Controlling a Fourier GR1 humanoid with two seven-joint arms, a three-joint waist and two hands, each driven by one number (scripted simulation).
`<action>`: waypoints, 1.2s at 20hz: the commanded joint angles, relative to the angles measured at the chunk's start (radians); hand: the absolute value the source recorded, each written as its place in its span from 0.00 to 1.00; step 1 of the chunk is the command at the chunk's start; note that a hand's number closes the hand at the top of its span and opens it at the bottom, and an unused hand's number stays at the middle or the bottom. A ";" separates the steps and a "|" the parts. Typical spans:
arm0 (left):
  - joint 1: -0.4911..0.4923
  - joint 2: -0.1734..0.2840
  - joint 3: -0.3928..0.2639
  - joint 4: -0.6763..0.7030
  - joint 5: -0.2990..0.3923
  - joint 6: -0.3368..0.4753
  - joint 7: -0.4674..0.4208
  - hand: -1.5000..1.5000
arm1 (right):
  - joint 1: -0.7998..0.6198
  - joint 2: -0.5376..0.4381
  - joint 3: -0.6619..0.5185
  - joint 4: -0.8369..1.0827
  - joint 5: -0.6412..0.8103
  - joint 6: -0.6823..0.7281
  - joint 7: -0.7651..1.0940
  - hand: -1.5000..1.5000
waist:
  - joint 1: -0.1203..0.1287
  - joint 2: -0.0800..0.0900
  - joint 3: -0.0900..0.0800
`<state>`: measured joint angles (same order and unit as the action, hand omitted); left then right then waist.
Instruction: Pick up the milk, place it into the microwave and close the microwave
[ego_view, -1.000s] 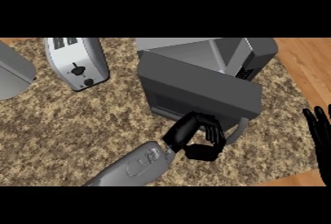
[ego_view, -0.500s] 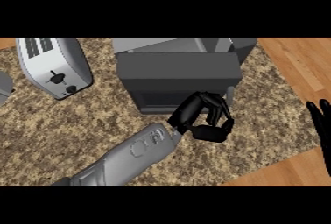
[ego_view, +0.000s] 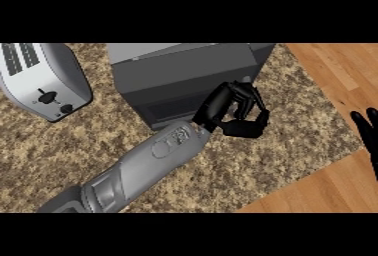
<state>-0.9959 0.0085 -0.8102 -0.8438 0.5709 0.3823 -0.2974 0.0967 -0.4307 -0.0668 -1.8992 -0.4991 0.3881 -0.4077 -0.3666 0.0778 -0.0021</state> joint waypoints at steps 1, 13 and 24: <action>-0.067 -0.008 0.016 0.047 0.033 0.007 -0.009 1.00 | -0.020 -0.018 -0.002 -0.018 -0.029 0.012 0.024 0.00 | -0.027 0.009 0.001; -0.127 -0.007 0.033 0.109 0.111 0.060 -0.022 1.00 | -0.068 -0.087 -0.055 -0.019 -0.080 0.017 0.080 0.00 | -0.076 0.016 0.003; -0.119 -0.006 0.013 0.105 0.144 0.113 -0.066 1.00 | -0.109 -0.142 -0.088 -0.010 -0.112 0.030 0.117 0.00 | -0.100 0.025 0.007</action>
<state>-1.0282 0.0485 -0.7757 -0.7900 0.7272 0.5125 -0.3757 -0.0007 -0.5546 -0.1444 -1.9181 -0.6033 0.4130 -0.3024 -0.4458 0.0882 -0.0017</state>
